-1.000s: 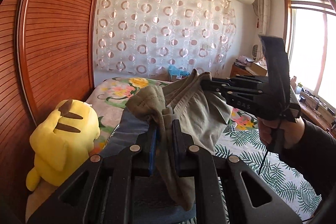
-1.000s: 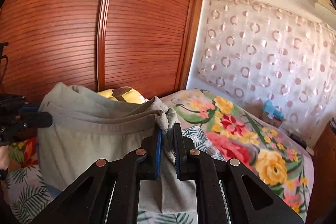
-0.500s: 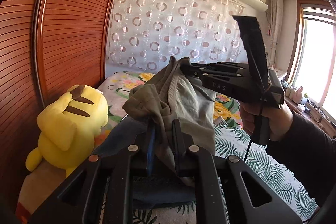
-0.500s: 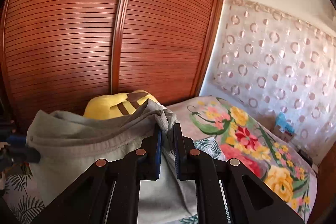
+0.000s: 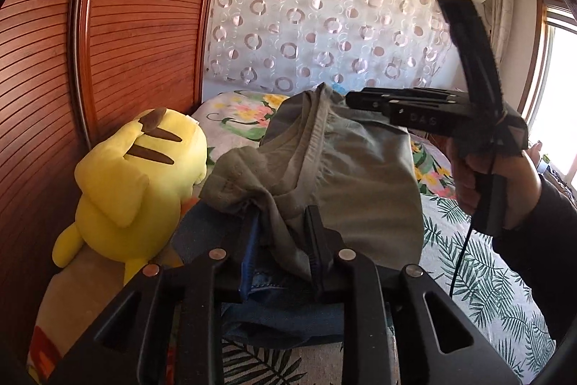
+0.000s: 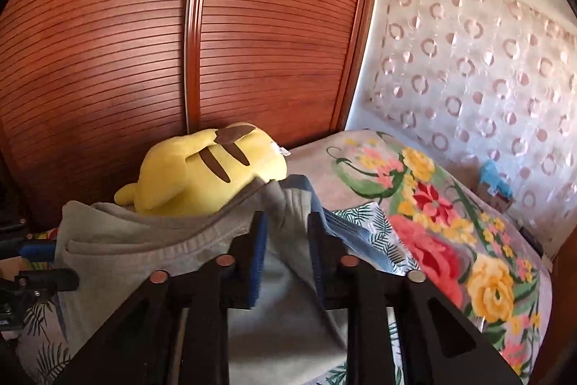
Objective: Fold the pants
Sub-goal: 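Lower the pants onto the denim stack and open both grippers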
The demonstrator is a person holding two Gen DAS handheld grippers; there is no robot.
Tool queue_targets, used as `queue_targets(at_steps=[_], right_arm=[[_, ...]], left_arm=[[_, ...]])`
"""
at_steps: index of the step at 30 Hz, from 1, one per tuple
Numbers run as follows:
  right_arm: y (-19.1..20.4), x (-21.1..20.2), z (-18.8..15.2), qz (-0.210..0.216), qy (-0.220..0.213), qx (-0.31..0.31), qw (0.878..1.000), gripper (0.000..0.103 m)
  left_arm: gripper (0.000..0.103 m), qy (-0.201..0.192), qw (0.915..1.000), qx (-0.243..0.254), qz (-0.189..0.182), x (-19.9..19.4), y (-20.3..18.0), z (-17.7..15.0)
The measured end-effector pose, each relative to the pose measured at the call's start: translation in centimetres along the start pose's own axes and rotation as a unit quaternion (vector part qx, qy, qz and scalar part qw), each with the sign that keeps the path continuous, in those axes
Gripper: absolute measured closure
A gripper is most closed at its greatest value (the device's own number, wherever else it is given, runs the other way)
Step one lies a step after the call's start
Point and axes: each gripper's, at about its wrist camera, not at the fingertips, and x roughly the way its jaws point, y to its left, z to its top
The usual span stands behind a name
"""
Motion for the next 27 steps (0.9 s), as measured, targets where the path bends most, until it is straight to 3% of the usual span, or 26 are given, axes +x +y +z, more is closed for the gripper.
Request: queue_targets(at_steps=[2, 8, 17, 23, 25, 27], right_arm=[[-0.6, -0.8, 0.1, 0.003, -0.005, 0.012, 1.000, 0.066], [-2.0, -2.3, -2.7, 0.015, 0.010, 0.026, 0.999, 0.066], [-3.3, -0.5, -2.0, 0.015, 0.019, 0.068, 0.997, 0.066], [-2.2, -1.8, -3.0, 0.006, 0.015, 0.081, 0.997, 0.066], [-1.5, -2.6, -3.3, 0.003, 0.016, 0.081, 0.997, 0.066], [-0.8, -3.6, -3.4, 0.006, 0.013, 0.081, 0.997, 0.066]], left_arm=[[0.077, 0.001, 1.0000, -0.001, 0.000, -0.1, 0.0, -0.2], [0.076, 0.007, 1.0000, -0.002, 0.001, 0.4, 0.0, -0.9], [0.076, 0.010, 0.9999, 0.005, 0.008, 0.2, -0.1, -0.7], [0.074, 0.008, 0.9997, 0.015, 0.017, -0.6, 0.1, -0.7], [0.069, 0.009, 0.9996, 0.017, 0.021, -1.1, 0.2, -0.7], [0.055, 0.004, 0.9995, 0.019, 0.026, -1.7, 0.3, -0.7]])
